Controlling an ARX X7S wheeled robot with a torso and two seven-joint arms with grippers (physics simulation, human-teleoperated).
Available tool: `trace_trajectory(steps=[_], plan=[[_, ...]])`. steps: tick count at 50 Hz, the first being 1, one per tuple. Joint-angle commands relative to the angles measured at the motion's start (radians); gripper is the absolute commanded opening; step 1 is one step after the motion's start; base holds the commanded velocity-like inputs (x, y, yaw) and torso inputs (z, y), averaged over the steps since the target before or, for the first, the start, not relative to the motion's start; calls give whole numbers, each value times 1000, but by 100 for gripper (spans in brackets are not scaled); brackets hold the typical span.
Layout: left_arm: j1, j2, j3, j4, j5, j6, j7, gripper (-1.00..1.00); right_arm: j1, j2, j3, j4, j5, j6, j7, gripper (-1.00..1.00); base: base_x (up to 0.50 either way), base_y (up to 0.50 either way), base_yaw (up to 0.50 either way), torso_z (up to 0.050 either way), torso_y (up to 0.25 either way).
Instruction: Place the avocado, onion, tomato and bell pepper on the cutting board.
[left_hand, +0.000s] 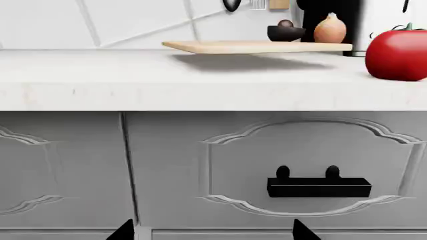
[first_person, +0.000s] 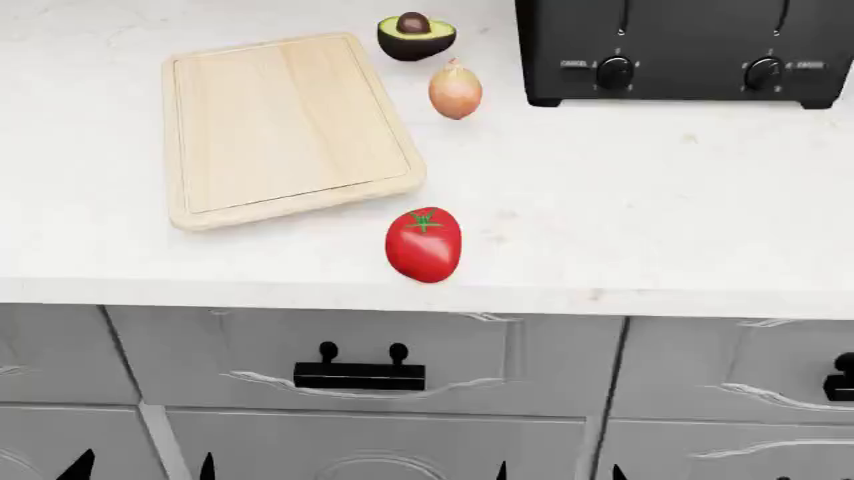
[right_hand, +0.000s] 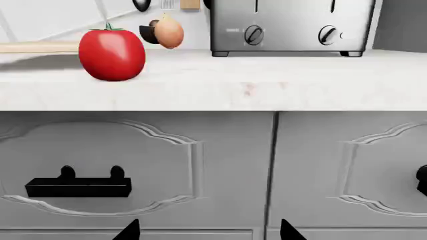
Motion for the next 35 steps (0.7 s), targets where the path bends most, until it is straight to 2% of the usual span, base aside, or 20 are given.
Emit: trace_trajectory(steps=[1, 9, 10, 11, 14, 20, 28, 35], plan=[[-9, -68, 80, -16, -69, 13, -79, 100, 1, 11, -14, 0, 12, 1, 14, 100, 0, 0, 0, 0, 0], [3, -80, 93, 7, -73, 6, -94, 100, -2, 38, -44, -2, 44, 3, 48, 100, 0, 0, 0, 0, 0], [5, -26, 23, 28, -66, -18, -23, 100, -10, 27, -28, -19, 32, -10, 36, 100, 0, 0, 0, 0, 0], [0, -34, 39, 1, -34, 0, -39, 100, 0, 30, -37, 0, 30, -1, 37, 100, 0, 0, 0, 0, 0], [2, -48, 27, 147, -71, -112, -47, 100, -12, 47, -51, -144, 16, 126, 55, 100, 0, 0, 0, 0, 0], [-21, -84, 10, 287, -85, -227, -66, 100, 9, 86, -43, -389, 23, 327, 60, 100, 0, 0, 0, 0, 0], [-76, -119, -9, 470, -128, -424, -82, 100, 57, 116, -48, -544, 21, 474, 67, 100, 0, 0, 0, 0, 0], [-176, -162, -35, 611, -174, -653, -93, 100, 142, 144, -52, -666, 27, 646, 58, 100, 0, 0, 0, 0, 0]])
